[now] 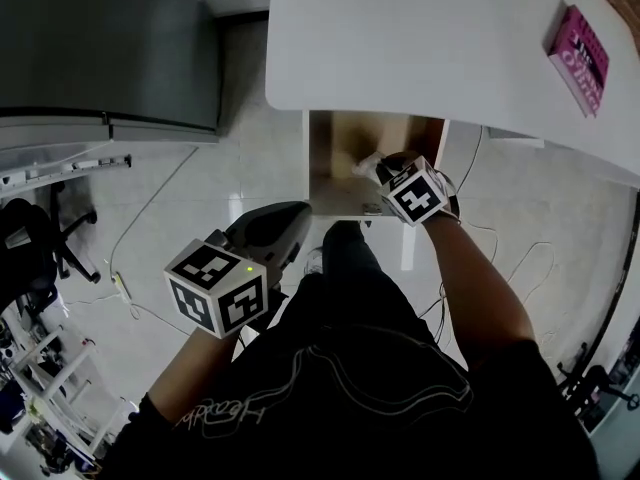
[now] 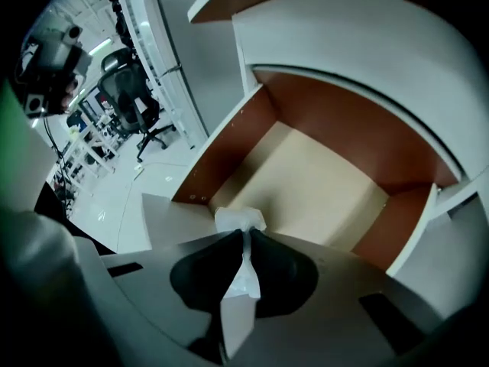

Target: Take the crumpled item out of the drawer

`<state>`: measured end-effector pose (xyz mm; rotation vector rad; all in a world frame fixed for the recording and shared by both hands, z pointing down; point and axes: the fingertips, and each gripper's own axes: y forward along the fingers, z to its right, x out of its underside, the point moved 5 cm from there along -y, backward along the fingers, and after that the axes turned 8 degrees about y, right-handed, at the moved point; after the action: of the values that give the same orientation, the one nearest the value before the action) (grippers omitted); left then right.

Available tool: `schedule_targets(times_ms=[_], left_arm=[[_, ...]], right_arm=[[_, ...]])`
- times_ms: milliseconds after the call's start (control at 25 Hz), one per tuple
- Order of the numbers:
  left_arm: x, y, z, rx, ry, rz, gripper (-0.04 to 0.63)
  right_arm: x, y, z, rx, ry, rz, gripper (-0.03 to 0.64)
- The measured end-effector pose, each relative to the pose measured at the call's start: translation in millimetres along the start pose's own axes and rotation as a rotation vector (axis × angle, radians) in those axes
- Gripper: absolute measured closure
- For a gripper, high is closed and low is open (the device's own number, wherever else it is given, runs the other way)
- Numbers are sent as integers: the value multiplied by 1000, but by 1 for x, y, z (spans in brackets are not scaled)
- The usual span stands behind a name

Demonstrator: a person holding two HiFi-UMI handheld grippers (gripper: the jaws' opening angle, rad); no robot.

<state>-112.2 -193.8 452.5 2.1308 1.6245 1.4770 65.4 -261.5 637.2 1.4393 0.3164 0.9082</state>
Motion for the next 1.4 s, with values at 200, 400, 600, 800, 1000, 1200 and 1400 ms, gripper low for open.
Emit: schedule_targets(times_ms=[200,400,600,800,1000,1200,1400], left_arm=[[-10,-20,14,8,48,26,572],[-11,-49,44,29,81,36,572],[-22,-72,80,53,165,59,572],[-32,-101,110,76,247,106,572],[-47,-137,142,119,284,160,572],[-61,-158,171,174,362,200,572],[-65,-175,191,218,400,224,572]], right_arm=[[-24,-61,-15,20,64,148,557],[-33,-139,-46,30,86,270,557],[-34,-216,-77,-3,161,438,560],[-29,-287,-118,-42,220,599,560],[-25,-352,-158,-53,199,698,560],[-12,-398,-180,-49,215,801,560],[1,-425,-199,-27,223,859,560]])
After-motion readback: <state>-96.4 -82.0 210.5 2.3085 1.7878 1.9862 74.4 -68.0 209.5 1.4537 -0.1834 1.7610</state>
